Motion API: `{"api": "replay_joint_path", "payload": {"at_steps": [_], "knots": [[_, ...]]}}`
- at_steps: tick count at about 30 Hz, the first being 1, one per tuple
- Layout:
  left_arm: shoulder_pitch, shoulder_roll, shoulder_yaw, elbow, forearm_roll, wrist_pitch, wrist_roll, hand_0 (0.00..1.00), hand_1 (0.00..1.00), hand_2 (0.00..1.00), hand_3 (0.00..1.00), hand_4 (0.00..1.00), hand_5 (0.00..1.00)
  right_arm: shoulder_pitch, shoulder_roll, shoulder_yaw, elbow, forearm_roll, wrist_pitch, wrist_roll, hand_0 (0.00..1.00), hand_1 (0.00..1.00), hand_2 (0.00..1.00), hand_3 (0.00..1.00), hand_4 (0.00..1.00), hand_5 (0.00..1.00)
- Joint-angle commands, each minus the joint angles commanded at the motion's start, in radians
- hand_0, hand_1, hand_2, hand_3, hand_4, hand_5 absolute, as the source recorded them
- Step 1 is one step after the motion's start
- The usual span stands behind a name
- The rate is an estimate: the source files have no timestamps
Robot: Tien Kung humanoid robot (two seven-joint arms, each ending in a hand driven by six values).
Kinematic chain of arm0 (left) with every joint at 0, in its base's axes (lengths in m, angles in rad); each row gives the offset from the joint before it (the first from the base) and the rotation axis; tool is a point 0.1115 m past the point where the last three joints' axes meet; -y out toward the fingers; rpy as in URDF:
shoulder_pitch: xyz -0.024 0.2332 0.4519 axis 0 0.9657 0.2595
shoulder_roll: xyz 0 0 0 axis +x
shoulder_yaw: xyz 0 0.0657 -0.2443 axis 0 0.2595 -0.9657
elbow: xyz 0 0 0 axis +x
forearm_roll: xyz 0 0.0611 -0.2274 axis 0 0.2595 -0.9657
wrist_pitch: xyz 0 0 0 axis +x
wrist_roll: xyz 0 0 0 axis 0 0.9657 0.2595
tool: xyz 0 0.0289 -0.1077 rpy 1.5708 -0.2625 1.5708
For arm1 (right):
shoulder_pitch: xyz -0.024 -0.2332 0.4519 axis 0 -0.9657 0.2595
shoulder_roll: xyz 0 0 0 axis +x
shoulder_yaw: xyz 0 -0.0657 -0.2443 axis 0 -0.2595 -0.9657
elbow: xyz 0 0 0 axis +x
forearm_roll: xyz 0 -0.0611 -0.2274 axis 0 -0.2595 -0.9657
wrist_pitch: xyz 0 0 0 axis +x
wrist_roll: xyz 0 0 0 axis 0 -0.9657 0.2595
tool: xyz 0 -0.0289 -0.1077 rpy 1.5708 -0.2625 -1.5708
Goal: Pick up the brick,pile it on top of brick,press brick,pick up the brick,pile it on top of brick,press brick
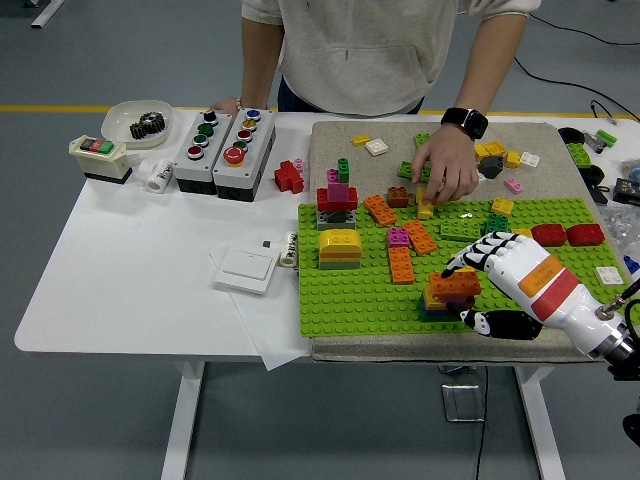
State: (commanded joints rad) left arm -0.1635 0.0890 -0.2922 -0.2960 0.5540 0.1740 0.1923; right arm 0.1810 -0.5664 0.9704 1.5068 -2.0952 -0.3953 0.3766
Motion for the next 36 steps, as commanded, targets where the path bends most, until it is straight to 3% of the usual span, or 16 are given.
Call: {"api": "replay_joint_path", "payload": {"at_steps": [14, 24, 36], "knots": [[-0.004, -0.001, 0.004, 0.001, -0.009, 0.006, -0.005, 0.815, 0.801, 0.797, 0.589, 0.659, 0.679, -0.014, 0.025, 0.13, -0.045, -0.002, -0.014, -0.054, 0.713, 0.664, 0.72, 0.645, 0.757, 0.371], [-0.012, -0.001, 0.011, -0.001, -0.019, 0.011, -0.009, 0.812, 0.798, 0.798, 0.589, 0.659, 0.679, -0.016, 0.05, 0.257, -0.111, -0.027, -0.02, -0.229, 0.699, 0.669, 0.725, 0.654, 0.764, 0.379], [-0.007, -0.003, -0.001, -0.001, 0.0, 0.011, 0.002, 0.812, 0.799, 0.798, 0.59, 0.657, 0.677, -0.056, 0.077, 0.31, -0.151, -0.044, -0.004, -0.229, 0.677, 0.661, 0.717, 0.66, 0.768, 0.384]]}}
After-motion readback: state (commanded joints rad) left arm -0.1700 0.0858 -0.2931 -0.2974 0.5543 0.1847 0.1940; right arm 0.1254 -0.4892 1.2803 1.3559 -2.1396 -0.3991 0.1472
